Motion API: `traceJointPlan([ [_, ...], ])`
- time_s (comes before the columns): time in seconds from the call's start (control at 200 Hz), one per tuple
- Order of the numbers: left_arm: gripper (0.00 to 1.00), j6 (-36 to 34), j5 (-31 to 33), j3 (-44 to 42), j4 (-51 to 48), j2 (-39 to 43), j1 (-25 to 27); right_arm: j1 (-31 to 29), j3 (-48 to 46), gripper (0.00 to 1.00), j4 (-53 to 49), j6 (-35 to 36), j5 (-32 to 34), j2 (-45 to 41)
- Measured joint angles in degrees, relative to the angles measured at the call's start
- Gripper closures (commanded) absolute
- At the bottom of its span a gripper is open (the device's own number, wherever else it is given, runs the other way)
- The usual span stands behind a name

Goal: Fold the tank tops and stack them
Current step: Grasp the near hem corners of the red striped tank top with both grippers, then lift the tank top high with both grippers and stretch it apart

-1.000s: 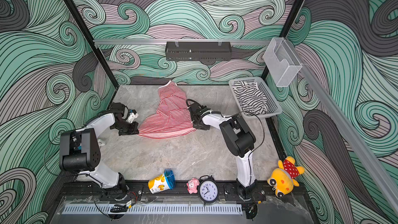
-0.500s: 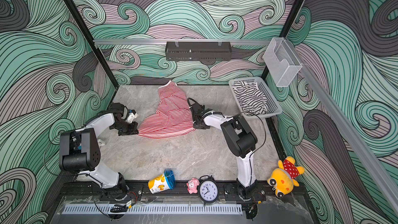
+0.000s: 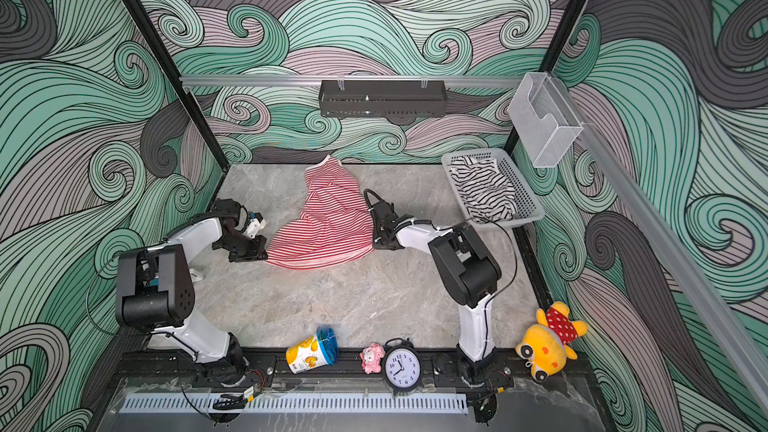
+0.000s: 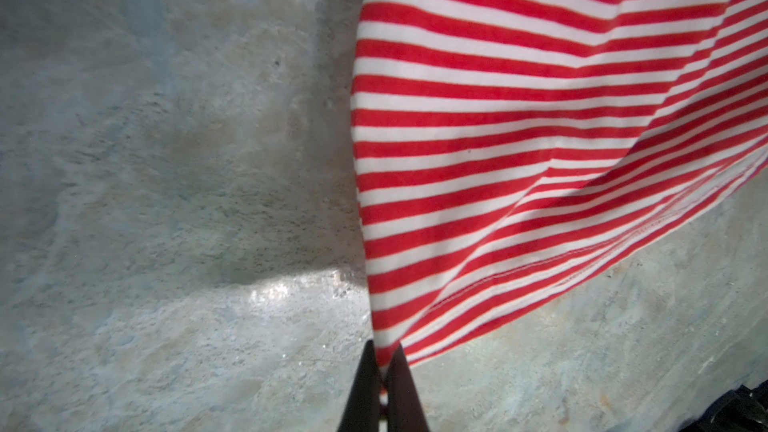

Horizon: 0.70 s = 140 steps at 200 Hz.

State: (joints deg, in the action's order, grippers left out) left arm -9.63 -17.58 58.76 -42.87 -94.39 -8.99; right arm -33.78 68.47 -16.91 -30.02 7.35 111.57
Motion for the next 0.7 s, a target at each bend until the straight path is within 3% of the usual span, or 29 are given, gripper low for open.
traceJointPlan([
  [0.701, 1.00, 0.0, -0.9, 0.0, 0.0, 0.0, 0.0, 2.6, -3.2, 0.82, 4.9, -1.8, -1.8, -1.3],
])
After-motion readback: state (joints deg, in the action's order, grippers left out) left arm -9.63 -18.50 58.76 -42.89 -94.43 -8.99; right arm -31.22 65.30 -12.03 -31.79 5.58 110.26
